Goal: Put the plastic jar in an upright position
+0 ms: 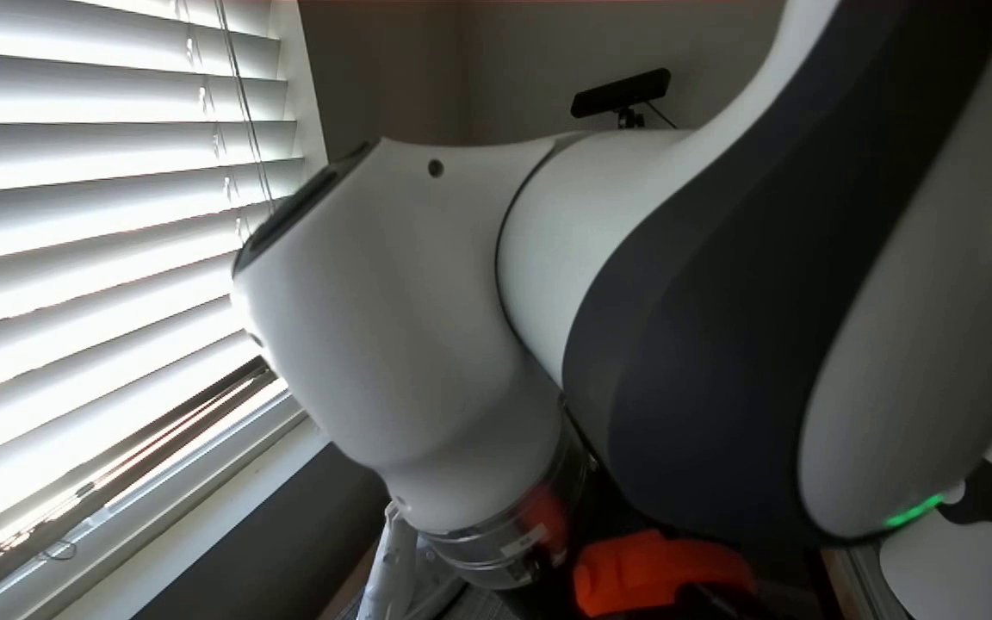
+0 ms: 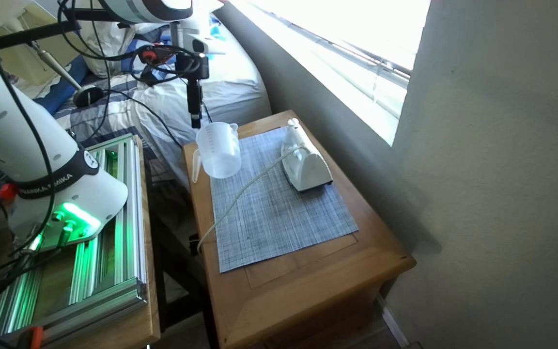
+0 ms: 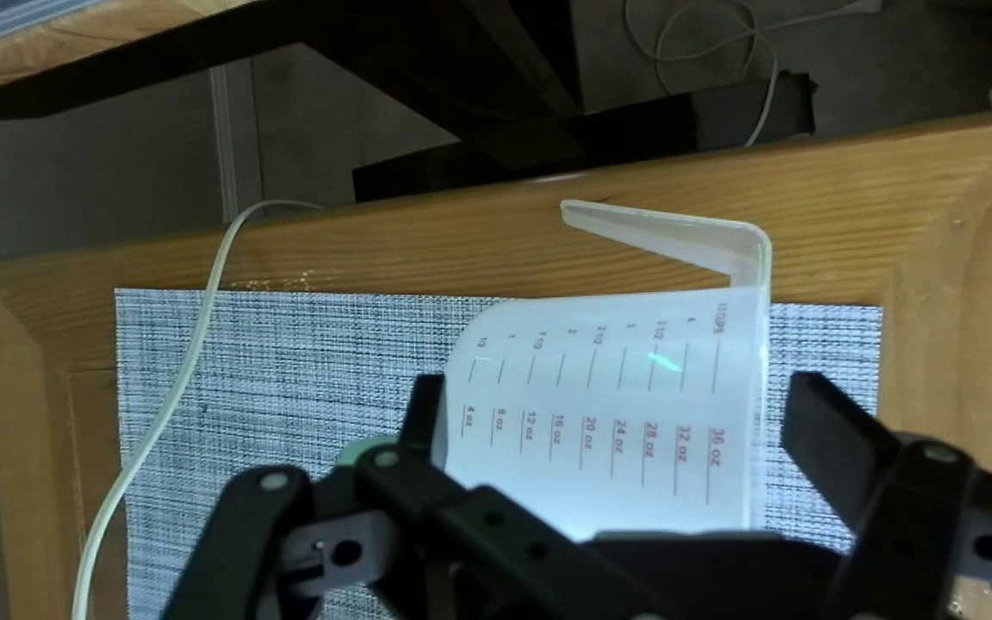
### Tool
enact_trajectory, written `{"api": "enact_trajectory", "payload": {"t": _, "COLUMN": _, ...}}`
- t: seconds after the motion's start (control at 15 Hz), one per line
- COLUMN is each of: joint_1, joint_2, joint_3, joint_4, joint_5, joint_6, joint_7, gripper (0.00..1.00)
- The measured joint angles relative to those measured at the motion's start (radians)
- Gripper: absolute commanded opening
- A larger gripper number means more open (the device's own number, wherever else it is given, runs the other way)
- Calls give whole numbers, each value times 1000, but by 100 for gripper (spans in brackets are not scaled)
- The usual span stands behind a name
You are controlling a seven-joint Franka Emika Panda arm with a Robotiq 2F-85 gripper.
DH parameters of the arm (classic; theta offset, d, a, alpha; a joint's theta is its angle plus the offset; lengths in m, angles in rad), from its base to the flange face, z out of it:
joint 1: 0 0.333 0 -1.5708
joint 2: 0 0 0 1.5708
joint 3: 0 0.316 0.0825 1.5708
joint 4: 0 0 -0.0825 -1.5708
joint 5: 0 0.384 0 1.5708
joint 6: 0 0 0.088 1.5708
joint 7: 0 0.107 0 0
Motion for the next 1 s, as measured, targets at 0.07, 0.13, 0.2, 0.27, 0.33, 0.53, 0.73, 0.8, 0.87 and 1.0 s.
{"api": "enact_trajectory", "payload": {"t": 0.07, "joint_1": 2, "joint_2": 8, "joint_3": -4, "joint_4": 2, "joint_5": 0, "joint_6": 3, "joint_7": 9, "gripper": 100}}
{"api": "enact_trajectory", "payload": {"t": 0.13, "joint_1": 5, "joint_2": 16, "joint_3": -10, "joint_4": 4, "joint_5": 0, "joint_6": 10, "joint_7": 19, "gripper": 100}}
{"api": "enact_trajectory", "payload": {"t": 0.2, "joint_1": 9, "joint_2": 23, "joint_3": -15, "joint_4": 5, "joint_5": 0, "joint_6": 19, "joint_7": 27, "gripper": 100}}
{"api": "enact_trajectory", "payload": {"t": 0.27, "joint_1": 11, "joint_2": 31, "joint_3": -21, "joint_4": 7, "joint_5": 0, "joint_6": 28, "joint_7": 35, "gripper": 100}}
{"api": "enact_trajectory", "payload": {"t": 0.33, "joint_1": 13, "joint_2": 40, "joint_3": -26, "joint_4": 9, "joint_5": 0, "joint_6": 37, "joint_7": 44, "gripper": 100}}
{"api": "enact_trajectory", "payload": {"t": 0.53, "joint_1": 23, "joint_2": 66, "joint_3": -49, "joint_4": 19, "joint_5": -13, "joint_6": 62, "joint_7": 74, "gripper": 100}}
{"api": "enact_trajectory", "payload": {"t": 0.73, "joint_1": 38, "joint_2": 93, "joint_3": -77, "joint_4": 30, "joint_5": -53, "joint_6": 71, "joint_7": 120, "gripper": 100}}
{"api": "enact_trajectory", "payload": {"t": 0.8, "joint_1": 43, "joint_2": 101, "joint_3": -84, "joint_4": 34, "joint_5": -62, "joint_6": 71, "joint_7": 133, "gripper": 100}}
{"api": "enact_trajectory", "payload": {"t": 0.87, "joint_1": 48, "joint_2": 109, "joint_3": -92, "joint_4": 38, "joint_5": -70, "joint_6": 71, "joint_7": 145, "gripper": 100}}
{"api": "enact_trajectory", "payload": {"t": 1.0, "joint_1": 56, "joint_2": 123, "joint_3": -104, "joint_4": 47, "joint_5": -83, "joint_6": 71, "joint_7": 164, "gripper": 100}}
